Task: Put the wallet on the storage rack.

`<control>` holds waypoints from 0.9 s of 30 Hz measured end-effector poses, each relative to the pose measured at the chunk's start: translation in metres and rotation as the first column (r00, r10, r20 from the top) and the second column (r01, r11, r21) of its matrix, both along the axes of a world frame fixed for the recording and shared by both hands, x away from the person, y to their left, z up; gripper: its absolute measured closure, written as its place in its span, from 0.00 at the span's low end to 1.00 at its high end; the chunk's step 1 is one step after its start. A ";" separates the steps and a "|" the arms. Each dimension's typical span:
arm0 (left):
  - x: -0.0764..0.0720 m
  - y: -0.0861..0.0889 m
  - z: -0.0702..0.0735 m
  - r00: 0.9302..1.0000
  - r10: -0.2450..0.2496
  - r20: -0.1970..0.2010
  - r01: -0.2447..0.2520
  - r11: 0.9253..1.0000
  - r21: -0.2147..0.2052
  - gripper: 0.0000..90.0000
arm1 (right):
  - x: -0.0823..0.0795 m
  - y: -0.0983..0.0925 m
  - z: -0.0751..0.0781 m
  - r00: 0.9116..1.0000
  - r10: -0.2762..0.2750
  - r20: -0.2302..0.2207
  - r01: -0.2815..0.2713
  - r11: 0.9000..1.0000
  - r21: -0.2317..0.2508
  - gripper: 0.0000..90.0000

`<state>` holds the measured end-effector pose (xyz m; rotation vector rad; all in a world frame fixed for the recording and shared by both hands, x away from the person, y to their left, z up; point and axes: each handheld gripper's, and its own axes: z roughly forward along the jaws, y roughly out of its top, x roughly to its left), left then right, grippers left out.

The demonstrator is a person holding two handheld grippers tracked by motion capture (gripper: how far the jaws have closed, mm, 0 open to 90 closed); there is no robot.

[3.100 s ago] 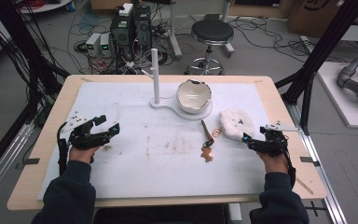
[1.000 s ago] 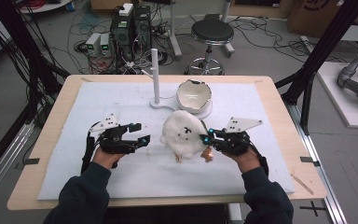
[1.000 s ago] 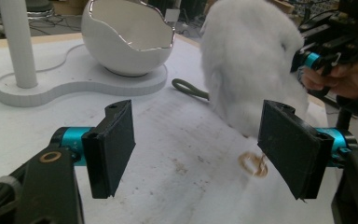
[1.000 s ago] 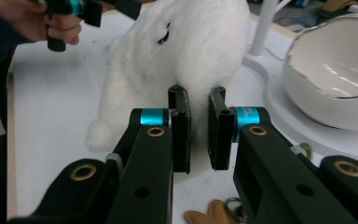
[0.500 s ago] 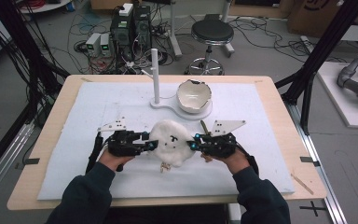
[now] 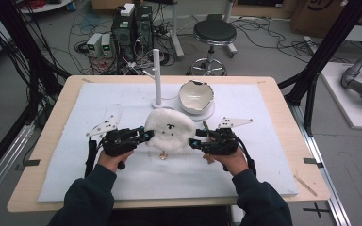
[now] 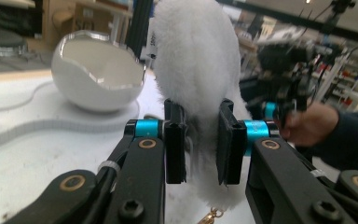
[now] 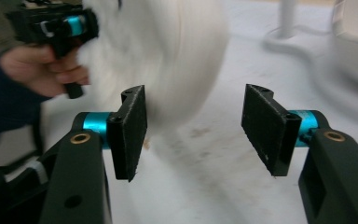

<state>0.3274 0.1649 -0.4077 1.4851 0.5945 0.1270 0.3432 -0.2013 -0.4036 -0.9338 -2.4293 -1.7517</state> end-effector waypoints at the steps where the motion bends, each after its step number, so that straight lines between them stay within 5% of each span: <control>1: -0.001 -0.001 0.000 1.000 -0.006 0.006 0.006 1.000 -0.012 0.84 | 0.001 0.002 -0.002 0.999 0.037 -0.021 -0.036 0.999 0.019 0.49; 4: -0.002 -0.006 -0.001 1.000 -0.025 0.006 0.026 0.999 -0.038 0.84 | 0.001 0.010 -0.004 0.995 0.082 -0.052 -0.081 0.996 0.035 0.56; 6: -0.004 -0.012 -0.002 1.000 -0.027 0.015 0.027 0.999 0.028 0.84 | 0.001 0.012 -0.004 0.992 0.110 -0.055 -0.107 0.993 0.057 0.71; 8: -0.003 -0.016 -0.006 0.999 -0.042 -0.023 0.044 0.993 0.113 0.84 | -0.001 0.008 -0.001 0.998 0.062 -0.021 -0.061 0.997 0.045 0.81; 11: -0.003 -0.032 -0.013 0.993 -0.082 -0.084 0.100 0.964 0.247 0.83 | -0.002 -0.003 0.006 0.999 -0.019 0.043 0.016 0.997 0.077 0.85; 13: -0.004 -0.042 -0.017 0.988 -0.103 -0.116 0.136 0.931 0.338 0.79 | -0.004 -0.005 0.009 0.994 -0.059 0.092 0.056 0.998 0.036 0.85; 15: -0.004 -0.045 -0.018 0.988 -0.088 -0.128 0.130 0.917 0.377 0.70 | -0.007 -0.005 0.011 0.987 -0.073 0.141 0.077 0.997 -0.023 0.85; 18: -0.001 -0.036 -0.008 0.994 -0.024 -0.105 0.059 0.935 0.350 0.51 | -0.008 -0.006 0.016 0.982 -0.048 0.181 0.063 0.995 -0.078 0.86; 23: 0.001 -0.017 0.010 1.000 0.019 -0.006 -0.017 0.975 0.223 0.45 | -0.011 -0.005 0.017 0.982 0.027 0.187 -0.004 0.992 -0.122 0.86; 25: 0.002 -0.018 0.009 1.000 -0.012 -0.016 0.015 0.978 0.208 0.43 | -0.012 -0.001 0.017 0.981 0.068 0.182 -0.047 0.992 -0.114 0.86; 27: 0.002 -0.023 0.005 0.996 -0.077 -0.053 0.087 0.971 0.223 0.47 | -0.013 0.003 0.018 0.980 0.086 0.178 -0.068 0.992 -0.106 0.85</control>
